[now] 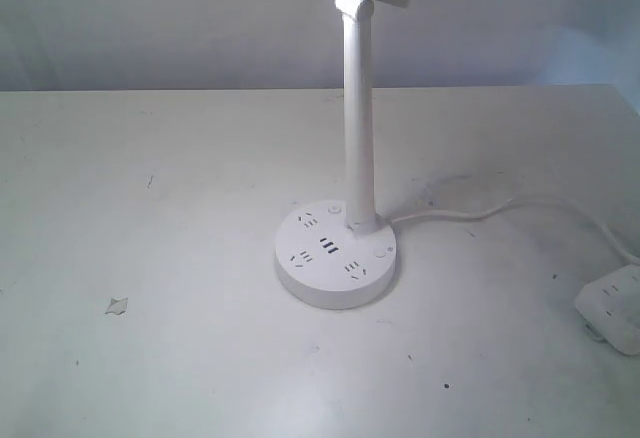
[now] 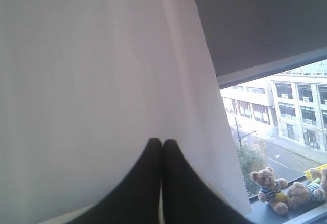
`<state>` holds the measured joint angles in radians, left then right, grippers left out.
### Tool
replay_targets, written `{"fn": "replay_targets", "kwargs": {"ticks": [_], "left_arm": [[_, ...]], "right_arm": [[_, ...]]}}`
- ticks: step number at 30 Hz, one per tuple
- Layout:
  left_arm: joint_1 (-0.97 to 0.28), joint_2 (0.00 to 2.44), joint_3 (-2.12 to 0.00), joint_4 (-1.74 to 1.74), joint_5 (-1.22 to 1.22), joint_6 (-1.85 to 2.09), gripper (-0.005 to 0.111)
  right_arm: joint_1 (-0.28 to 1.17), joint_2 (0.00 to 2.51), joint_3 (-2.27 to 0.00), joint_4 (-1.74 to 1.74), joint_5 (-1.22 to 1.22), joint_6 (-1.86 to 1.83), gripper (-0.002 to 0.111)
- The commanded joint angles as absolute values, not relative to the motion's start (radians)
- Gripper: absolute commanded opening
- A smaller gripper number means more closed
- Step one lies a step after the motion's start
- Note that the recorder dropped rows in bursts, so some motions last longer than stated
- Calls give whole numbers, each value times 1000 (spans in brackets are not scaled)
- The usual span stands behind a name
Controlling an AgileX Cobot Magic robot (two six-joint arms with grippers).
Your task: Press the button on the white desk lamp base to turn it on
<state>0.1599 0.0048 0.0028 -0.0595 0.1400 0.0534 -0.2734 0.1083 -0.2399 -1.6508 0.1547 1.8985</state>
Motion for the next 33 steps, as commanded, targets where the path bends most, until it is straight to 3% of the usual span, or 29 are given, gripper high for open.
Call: {"fn": "replay_targets", "kwargs": {"ticks": [1, 7, 13, 22, 33], "left_arm": [[160, 0, 0, -67, 134, 51, 1], [160, 0, 0, -67, 134, 51, 1], [160, 0, 0, -67, 134, 51, 1], [160, 0, 0, -67, 134, 51, 1], [160, 0, 0, -67, 134, 51, 1]], "right_arm": [[-281, 101, -237, -1653, 160, 1899, 0], [-281, 103, -237, -1653, 115, 1899, 0], [-281, 96, -231, -1744, -77, 1892, 0], [-315, 95, -133, -1744, 9, 1892, 0], [-379, 43, 0, -1744, -269, 1892, 0]]}}
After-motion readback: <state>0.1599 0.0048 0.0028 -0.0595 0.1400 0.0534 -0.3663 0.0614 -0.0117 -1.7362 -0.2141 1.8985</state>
